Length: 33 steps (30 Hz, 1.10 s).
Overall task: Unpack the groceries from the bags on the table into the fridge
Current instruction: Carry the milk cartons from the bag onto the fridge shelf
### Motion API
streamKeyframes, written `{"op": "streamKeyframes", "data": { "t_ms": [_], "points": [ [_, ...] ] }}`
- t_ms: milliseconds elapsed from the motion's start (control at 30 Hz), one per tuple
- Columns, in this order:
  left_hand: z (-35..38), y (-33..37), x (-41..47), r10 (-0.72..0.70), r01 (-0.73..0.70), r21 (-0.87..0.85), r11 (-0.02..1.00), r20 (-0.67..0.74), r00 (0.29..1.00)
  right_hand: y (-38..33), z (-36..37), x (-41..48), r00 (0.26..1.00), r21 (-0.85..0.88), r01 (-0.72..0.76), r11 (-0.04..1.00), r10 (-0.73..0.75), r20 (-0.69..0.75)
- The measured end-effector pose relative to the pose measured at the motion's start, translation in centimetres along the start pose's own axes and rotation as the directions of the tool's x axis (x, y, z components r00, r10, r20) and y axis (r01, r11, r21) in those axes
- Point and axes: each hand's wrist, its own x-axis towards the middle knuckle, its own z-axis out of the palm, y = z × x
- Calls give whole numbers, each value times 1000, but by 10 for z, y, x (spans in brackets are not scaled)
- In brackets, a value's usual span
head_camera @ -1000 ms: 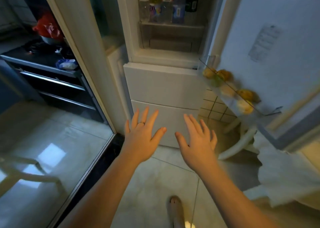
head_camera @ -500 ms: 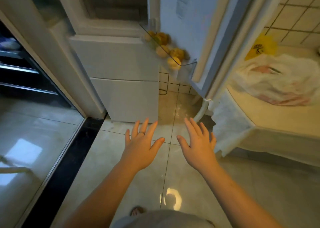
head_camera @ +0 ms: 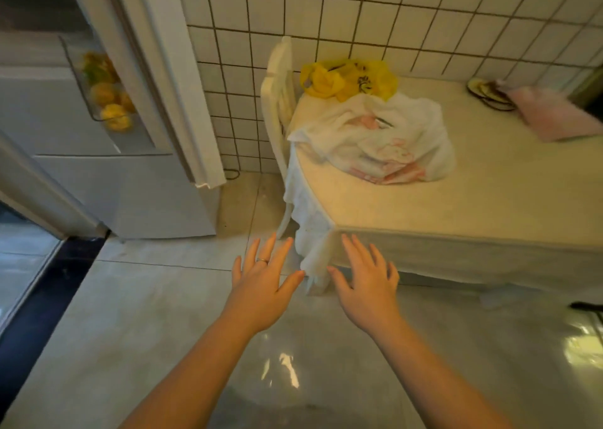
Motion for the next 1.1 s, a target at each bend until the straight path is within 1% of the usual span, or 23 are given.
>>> {"op": "streamKeyframes", "data": {
  "t_ms": [200,333,467,533,633,700,767,867,933,1000,1100],
  "points": [
    [19,77,42,73,-73,-7,997,40,997,73,-48,21,997,50,-61,997,64,-48],
    [29,109,83,132,-132,-2,991,60,989,106,-68,46,993,72,-86,994,91,-70],
    [36,134,140,185,-184,-25,983,43,982,132,-88,83,992,82,-89,993,96,-81],
    [37,148,175,198,-197,-17,980,42,979,143,-101,109,992,67,-76,995,82,-93],
    [37,168,230,215,-216,11,976,39,976,158,-122,153,994,-3,-61,998,60,-95],
    [36,175,266,220,-220,27,975,6,975,165,-136,185,994,-41,-46,998,42,-99],
    [33,179,303,225,-223,32,974,-50,973,170,-147,219,995,-75,7,997,-15,-101],
    [26,178,353,207,-201,68,977,-103,973,172,-156,270,994,-109,83,991,-90,-60],
    [21,176,381,184,-172,119,978,-94,978,170,-156,303,990,-124,129,984,-134,-31],
    [17,171,404,171,-160,148,976,-65,983,167,-152,334,983,-184,181,966,-179,26],
    [13,166,423,148,-153,157,976,45,988,163,-141,375,967,-291,245,925,-209,149]
  ]
}}
